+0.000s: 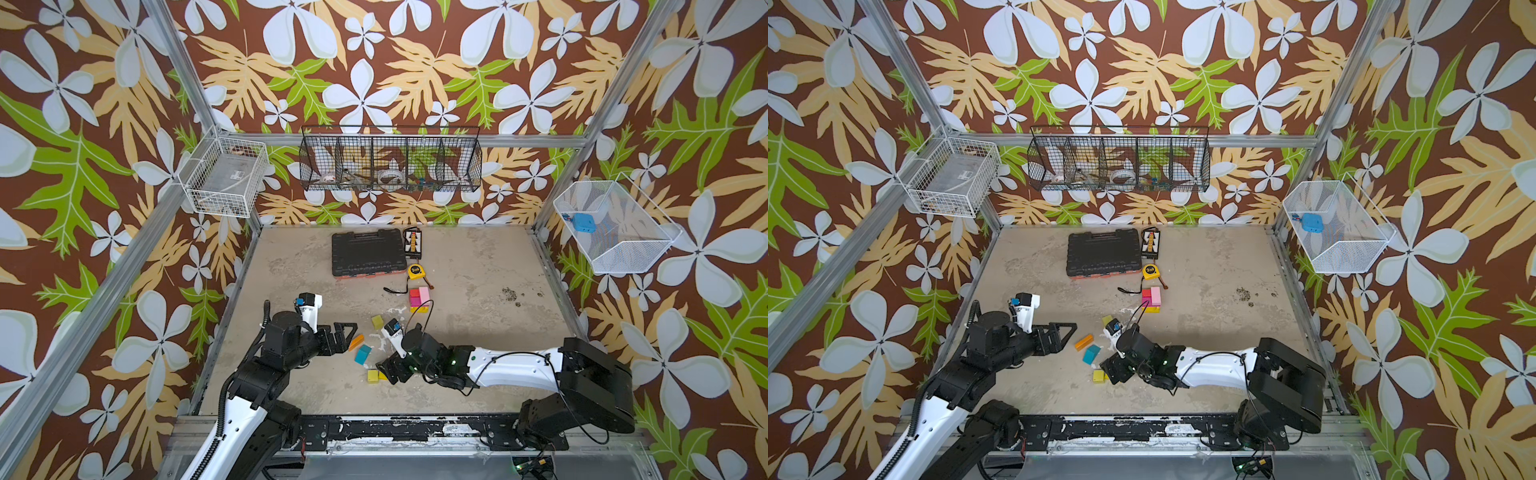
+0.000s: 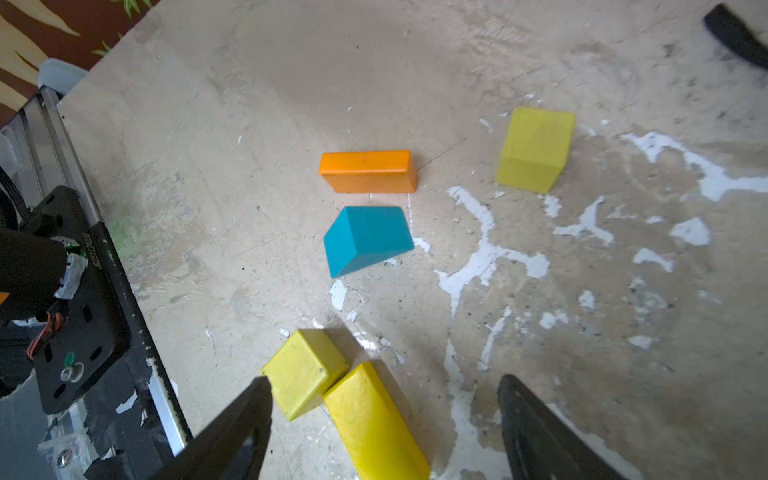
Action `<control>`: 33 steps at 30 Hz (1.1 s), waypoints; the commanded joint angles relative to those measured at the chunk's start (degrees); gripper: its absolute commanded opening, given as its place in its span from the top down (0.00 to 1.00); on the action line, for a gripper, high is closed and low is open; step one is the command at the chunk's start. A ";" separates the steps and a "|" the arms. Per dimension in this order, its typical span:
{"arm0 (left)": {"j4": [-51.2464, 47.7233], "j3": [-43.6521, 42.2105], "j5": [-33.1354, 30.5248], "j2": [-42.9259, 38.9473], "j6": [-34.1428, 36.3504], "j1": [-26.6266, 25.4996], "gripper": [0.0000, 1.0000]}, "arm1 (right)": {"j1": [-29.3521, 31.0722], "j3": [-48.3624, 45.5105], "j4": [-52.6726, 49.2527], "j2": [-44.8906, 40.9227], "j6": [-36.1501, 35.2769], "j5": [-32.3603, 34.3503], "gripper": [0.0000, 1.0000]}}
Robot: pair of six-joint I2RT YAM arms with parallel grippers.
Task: Build the wood block tower
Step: 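Move the open right gripper over the long yellow block nearer the robot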
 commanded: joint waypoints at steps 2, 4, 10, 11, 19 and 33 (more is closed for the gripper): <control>1.13 -0.17 -0.09 -0.25 0.23 -0.03 0.00 | 1.50 1.51 0.41 3.24 1.00 0.98 0.18; 1.19 -0.17 -0.09 -0.20 0.23 -0.03 0.00 | 2.33 2.34 -0.45 4.59 1.09 2.31 0.19; 1.13 -0.17 -0.09 -0.21 0.23 -0.06 0.00 | 3.28 3.15 -2.13 6.78 1.69 2.95 0.24; 1.12 -0.15 -0.08 -0.23 0.20 -0.04 0.00 | 3.41 2.96 -2.14 6.66 1.72 3.01 0.24; 1.13 -0.17 -0.09 -0.25 0.17 -0.05 0.00 | 4.11 0.21 -2.23 2.70 3.00 4.36 0.27; 1.13 -0.17 -0.27 -0.13 0.09 -0.09 0.00 | 5.23 -0.51 -1.36 6.13 3.03 3.12 0.38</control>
